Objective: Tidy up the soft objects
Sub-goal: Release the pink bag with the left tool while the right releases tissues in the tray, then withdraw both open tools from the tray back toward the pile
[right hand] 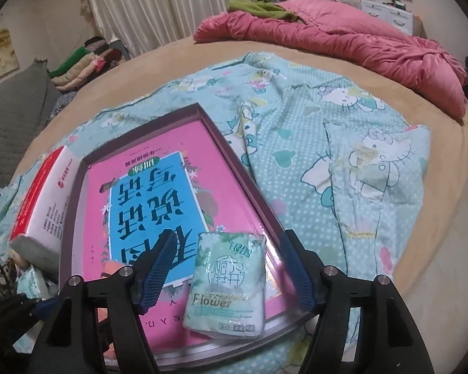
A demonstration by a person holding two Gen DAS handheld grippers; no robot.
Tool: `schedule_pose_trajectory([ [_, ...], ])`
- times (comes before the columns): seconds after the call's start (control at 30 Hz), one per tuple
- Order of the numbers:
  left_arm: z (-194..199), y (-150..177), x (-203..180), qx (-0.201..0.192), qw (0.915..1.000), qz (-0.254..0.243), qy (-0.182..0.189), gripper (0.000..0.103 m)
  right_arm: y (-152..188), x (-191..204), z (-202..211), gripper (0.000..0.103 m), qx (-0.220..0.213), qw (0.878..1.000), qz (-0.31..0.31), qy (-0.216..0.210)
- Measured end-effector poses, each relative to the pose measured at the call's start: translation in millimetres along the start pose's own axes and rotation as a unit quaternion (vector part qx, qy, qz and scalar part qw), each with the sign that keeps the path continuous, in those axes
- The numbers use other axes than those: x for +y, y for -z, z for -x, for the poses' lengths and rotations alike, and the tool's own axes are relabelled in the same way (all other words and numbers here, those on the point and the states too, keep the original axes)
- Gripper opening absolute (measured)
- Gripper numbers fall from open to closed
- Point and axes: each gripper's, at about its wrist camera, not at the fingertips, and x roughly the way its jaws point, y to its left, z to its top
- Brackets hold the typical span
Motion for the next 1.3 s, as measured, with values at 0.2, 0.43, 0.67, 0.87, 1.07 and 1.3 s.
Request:
schedule_pose_trajectory([
  [0.2,28,-2,-1,-0.041,0.9991,0.008,0.008,0.070,-3,-6,3,0.075,-0.011,1.000,-0.012,0.002],
  [0.43,58,-2,2,-0.068,0.9975,0.017,0.008,0.078,-4,-6,10,0.077,-0.029,0.999,-0.015,-0.003],
  [0.67,76,6,13,-0.079,0.9964,0.029,-0.006,0.082,-5,-5,21,0.078,-0.052,0.998,-0.021,-0.007],
  [0.87,82,11,24,-0.073,0.9962,0.046,-0.011,0.083,-5,-3,29,0.079,-0.063,0.998,-0.020,-0.005],
  [1.07,93,18,33,-0.082,0.9953,0.047,-0.023,0.084,-5,0,42,0.080,-0.078,0.997,-0.019,-0.007],
  [1.3,105,26,46,-0.086,0.9945,0.051,-0.030,0.084,-3,10,63,0.080,-0.095,0.995,-0.023,-0.029],
])
